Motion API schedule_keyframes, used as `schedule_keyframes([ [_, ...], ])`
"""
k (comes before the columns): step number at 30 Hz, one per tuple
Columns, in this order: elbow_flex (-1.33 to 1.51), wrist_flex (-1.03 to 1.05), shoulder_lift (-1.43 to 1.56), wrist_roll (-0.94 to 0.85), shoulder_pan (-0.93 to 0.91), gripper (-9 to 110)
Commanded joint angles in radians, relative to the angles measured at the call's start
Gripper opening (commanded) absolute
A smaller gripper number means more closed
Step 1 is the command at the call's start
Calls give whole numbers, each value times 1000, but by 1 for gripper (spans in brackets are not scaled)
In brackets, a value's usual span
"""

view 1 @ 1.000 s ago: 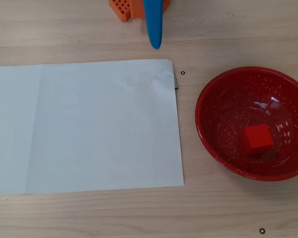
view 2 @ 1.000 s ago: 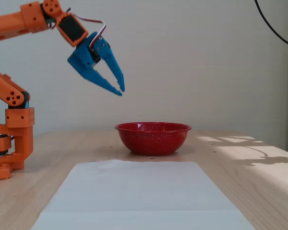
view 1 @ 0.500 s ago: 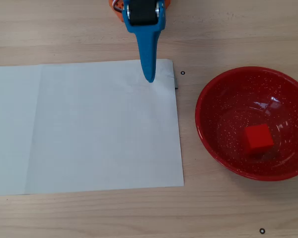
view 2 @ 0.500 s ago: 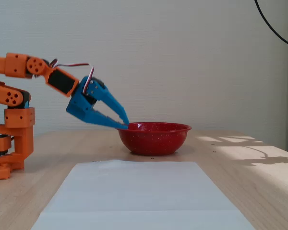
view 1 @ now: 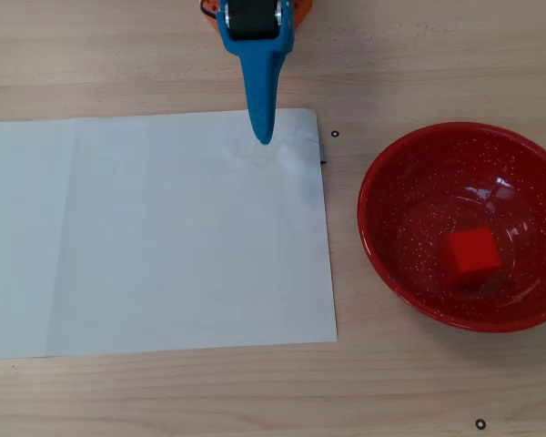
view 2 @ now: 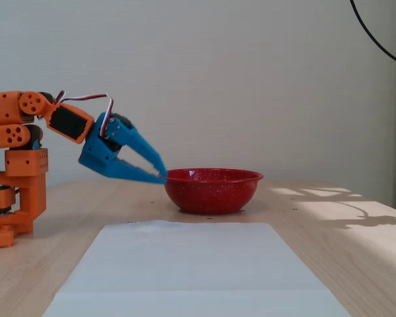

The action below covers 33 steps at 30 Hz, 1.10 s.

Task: Grasp the red cube and put it in the red bowl

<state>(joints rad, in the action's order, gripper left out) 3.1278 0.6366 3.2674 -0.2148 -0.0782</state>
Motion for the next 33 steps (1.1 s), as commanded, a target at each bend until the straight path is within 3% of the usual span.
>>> schedule_keyframes([
  [1,12,63,26,-38,5,0],
  [9,12,276,26,-52,17,0],
  [33,12,285,25,-60,17,0],
])
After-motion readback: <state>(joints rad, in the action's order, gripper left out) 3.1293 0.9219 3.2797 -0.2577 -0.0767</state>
